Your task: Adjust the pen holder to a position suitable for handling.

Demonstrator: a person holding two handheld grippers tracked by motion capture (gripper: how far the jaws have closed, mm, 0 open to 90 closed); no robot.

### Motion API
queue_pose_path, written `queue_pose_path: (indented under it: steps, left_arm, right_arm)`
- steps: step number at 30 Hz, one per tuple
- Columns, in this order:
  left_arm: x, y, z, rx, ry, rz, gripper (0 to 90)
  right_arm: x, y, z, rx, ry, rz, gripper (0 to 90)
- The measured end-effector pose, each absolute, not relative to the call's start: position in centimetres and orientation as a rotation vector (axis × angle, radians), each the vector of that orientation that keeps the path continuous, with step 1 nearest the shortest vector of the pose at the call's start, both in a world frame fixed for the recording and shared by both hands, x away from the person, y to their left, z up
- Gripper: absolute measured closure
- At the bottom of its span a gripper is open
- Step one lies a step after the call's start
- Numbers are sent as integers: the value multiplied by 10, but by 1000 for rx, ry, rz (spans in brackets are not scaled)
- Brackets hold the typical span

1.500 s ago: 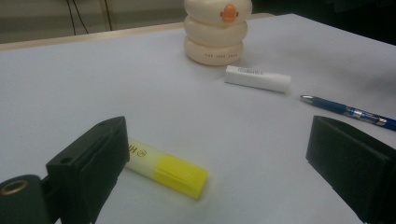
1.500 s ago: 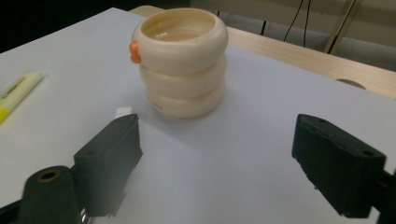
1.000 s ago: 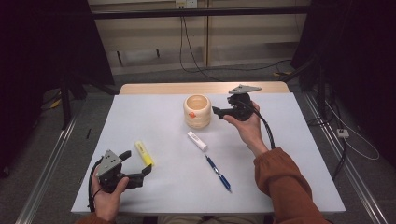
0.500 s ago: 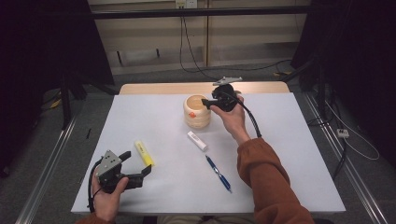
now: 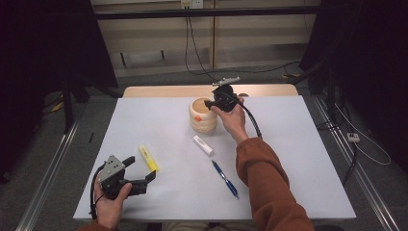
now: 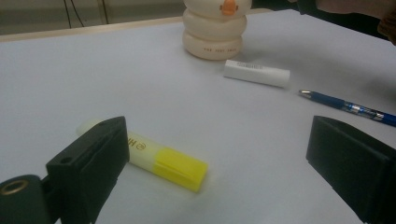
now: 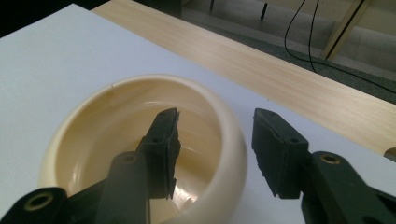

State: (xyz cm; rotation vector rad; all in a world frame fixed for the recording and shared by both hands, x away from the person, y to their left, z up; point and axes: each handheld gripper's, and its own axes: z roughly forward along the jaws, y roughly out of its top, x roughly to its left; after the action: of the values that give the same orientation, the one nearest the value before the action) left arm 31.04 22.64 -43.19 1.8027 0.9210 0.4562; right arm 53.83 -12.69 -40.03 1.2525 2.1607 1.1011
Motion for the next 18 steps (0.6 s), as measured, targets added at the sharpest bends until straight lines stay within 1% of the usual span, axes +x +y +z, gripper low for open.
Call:
queue_pose_path:
  steps: [4,5,6,7,8,10,11,12,13,18]
  left_arm:
    - [310,226,-432,1804,918,456,60]
    - [310,226,-432,1804,918,456,60]
    - [310,226,-432,1805,917,455,60]
    - [310,227,-432,1804,918,456,60]
    - [310,227,-432,1803,918,456,60]
    - [310,227,-432,1809,916,457,60]
    - [310,227,-432,1810,916,457,60]
    - [310,227,-432,1809,916,456,60]
    - [310,227,-432,1810,915,458,60]
    - [310,227,-432,1811,914,458,60]
  right_arm:
    - [540,-124,-405,1271,2175,1077,516]
    - [542,-124,-407,1275,2176,1063,546]
    - [542,-124,-407,1275,2176,1063,546]
    - [543,-124,-410,1302,2177,1027,580]
    - [543,-124,-410,1302,2177,1027,580]
    - [545,-125,-411,1323,2165,1007,675]
    - [545,-125,-411,1319,2164,1018,694]
    - [545,-125,-411,1319,2164,1018,694]
    - [545,-123,-411,1305,2162,1014,751]
    - [545,-123,-410,1304,2154,1012,761]
